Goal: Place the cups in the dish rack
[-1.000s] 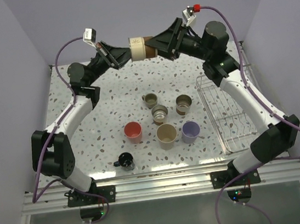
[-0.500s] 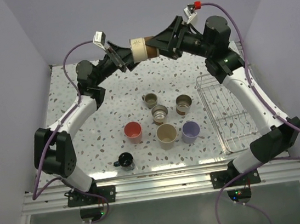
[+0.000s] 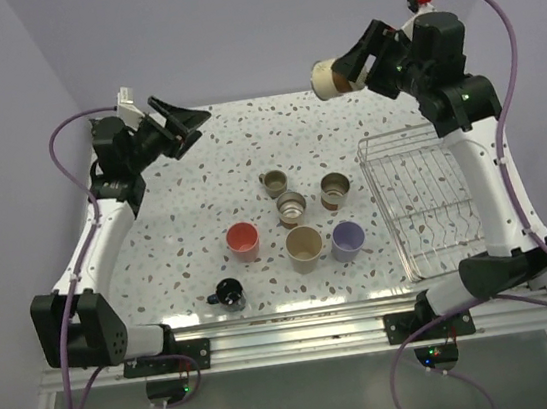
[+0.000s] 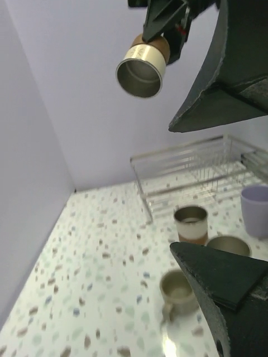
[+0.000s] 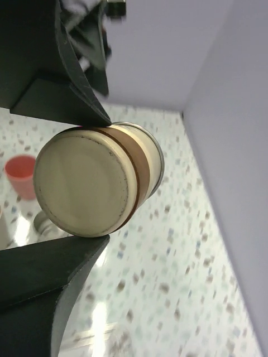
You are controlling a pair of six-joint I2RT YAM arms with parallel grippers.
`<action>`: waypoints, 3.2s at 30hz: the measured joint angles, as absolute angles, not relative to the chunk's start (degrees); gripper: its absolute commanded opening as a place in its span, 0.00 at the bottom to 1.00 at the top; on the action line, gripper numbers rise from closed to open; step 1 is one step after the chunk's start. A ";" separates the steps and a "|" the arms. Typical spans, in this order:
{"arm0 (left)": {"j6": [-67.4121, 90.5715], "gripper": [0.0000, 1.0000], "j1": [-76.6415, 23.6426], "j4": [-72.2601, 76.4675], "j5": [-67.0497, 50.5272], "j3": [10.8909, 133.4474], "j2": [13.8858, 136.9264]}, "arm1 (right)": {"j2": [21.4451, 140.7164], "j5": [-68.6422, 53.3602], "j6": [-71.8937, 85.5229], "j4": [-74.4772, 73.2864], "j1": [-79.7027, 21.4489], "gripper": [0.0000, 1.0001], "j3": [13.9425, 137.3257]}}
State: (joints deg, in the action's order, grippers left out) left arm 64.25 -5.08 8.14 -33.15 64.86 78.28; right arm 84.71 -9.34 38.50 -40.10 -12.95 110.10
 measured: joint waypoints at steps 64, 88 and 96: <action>37.23 0.75 -4.21 -29.10 -14.96 75.31 83.46 | 112.99 22.87 28.08 -49.65 -7.38 0.60 95.98; 32.69 0.74 -10.17 -36.99 -9.65 70.83 81.34 | 96.75 18.33 30.63 -53.69 -7.62 0.98 100.25; 31.68 0.71 -17.78 -40.49 -4.34 63.92 79.75 | 80.75 13.80 32.42 -54.41 -9.39 0.98 96.95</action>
